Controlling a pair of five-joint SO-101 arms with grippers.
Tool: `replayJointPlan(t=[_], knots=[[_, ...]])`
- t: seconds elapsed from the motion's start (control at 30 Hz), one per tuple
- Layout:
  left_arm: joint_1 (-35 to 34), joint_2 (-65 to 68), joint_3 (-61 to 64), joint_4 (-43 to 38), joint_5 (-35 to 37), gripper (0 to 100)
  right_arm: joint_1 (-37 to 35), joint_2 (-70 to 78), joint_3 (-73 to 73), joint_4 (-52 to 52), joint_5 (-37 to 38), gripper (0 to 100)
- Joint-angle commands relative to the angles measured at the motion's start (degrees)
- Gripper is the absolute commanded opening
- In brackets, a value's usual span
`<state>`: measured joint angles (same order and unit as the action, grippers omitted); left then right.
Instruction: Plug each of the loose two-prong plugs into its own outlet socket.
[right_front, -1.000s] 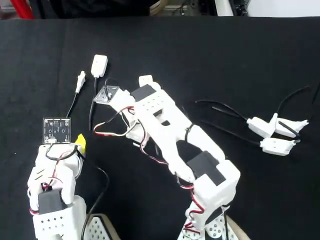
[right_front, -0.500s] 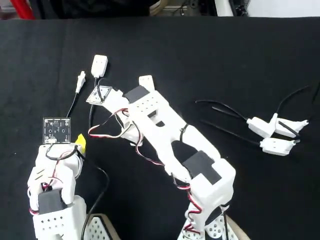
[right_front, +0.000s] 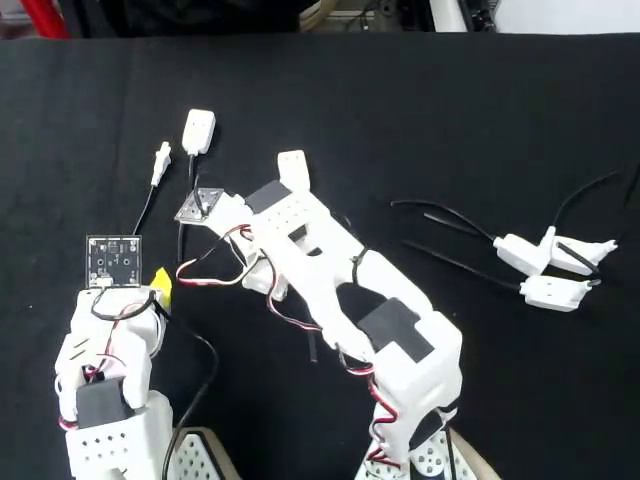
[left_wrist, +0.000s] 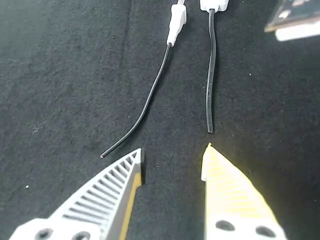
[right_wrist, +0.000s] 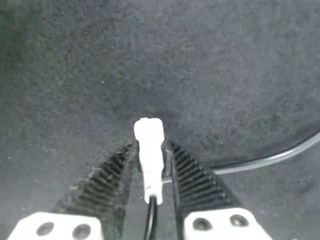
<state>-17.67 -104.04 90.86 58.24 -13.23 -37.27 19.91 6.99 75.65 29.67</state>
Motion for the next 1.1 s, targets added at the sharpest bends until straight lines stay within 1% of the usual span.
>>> replayJointPlan(t=[0.0, 0.13, 0.23, 0.53, 0.67, 0.8, 0.93, 1.0, 1.07], knots=[[-0.92, -0.26, -0.31, -1.41, -0.44, 20, -1.14, -0.13, -0.04, -2.02, -0.70, 6.4], [-0.92, -0.26, -0.31, -1.41, -0.44, 20, -1.14, -0.13, -0.04, -3.16, -2.02, 6.1], [-0.92, -0.26, -0.31, -1.41, -0.44, 20, -1.14, -0.13, -0.04, -3.16, -2.02, 1.1], [-0.92, -0.26, -0.31, -1.41, -0.44, 20, -0.88, -0.48, -0.04, -2.90, -2.02, 1.1], [-0.92, -0.26, -0.31, -1.41, -0.35, 20, 0.35, -2.59, -0.40, -0.26, -1.76, 1.1], [-0.40, -0.26, -0.40, -2.20, 0.79, 20, 5.63, -10.07, 0.13, 0.62, -2.20, 1.1], [0.22, -0.26, 0.31, -8.62, 9.23, 20, 11.08, -21.23, 1.98, 2.02, -4.92, 1.1], [3.03, -0.26, 1.19, -12.13, 10.90, 20, 13.80, -28.62, 3.91, 2.11, -5.89, 1.1], [7.52, 0.18, 1.36, -14.51, 10.81, 20, 17.93, -35.65, 5.58, 2.02, -7.03, 1.1]])
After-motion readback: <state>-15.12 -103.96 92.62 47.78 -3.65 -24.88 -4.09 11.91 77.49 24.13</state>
